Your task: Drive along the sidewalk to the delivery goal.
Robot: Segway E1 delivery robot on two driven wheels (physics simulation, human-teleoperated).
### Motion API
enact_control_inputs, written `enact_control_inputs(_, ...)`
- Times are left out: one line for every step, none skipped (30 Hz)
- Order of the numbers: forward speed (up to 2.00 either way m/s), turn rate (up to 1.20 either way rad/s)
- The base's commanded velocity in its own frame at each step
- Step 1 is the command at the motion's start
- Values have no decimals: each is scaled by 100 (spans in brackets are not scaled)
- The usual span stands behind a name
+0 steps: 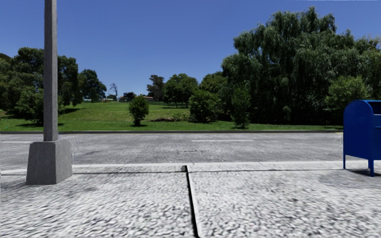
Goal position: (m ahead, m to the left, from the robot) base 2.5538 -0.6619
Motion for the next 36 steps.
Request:
enact_control_inputs(194, -25)
enact_control_inputs(194, -25)
enact_control_inputs(194, -26)
enact_control_inputs(194, -26)
enact_control_inputs(194, -31)
enact_control_inputs(194, -37)
enact_control_inputs(194, -38)
enact_control_inputs(194, -38)
enact_control_inputs(194, -38)
enact_control_inputs(194, -38)
enact_control_inputs(194, -38)
enact_control_inputs(194, -38)
enact_control_inputs(194, -38)
enact_control_inputs(194, -38)
enact_control_inputs(194, -38)
enact_control_inputs(194, -38)
enact_control_inputs(194, -38)
enact_control_inputs(184, -38)
enact_control_inputs(177, -38)
enact_control_inputs(177, -38)
enact_control_inputs(165, -38)
enact_control_inputs(157, -38)
enact_control_inputs(152, -38)
enact_control_inputs(152, -38)
enact_control_inputs(147, -38)
enact_control_inputs(143, -38)
enact_control_inputs(141, -38)
enact_control_inputs(141, -38)
enact_control_inputs(139, -38)
enact_control_inputs(138, -38)
enact_control_inputs(138, -38)
enact_control_inputs(137, -38)
enact_control_inputs(136, -38)
enact_control_inputs(135, -38)
enact_control_inputs(135, -38)
enact_control_inputs(135, -38)
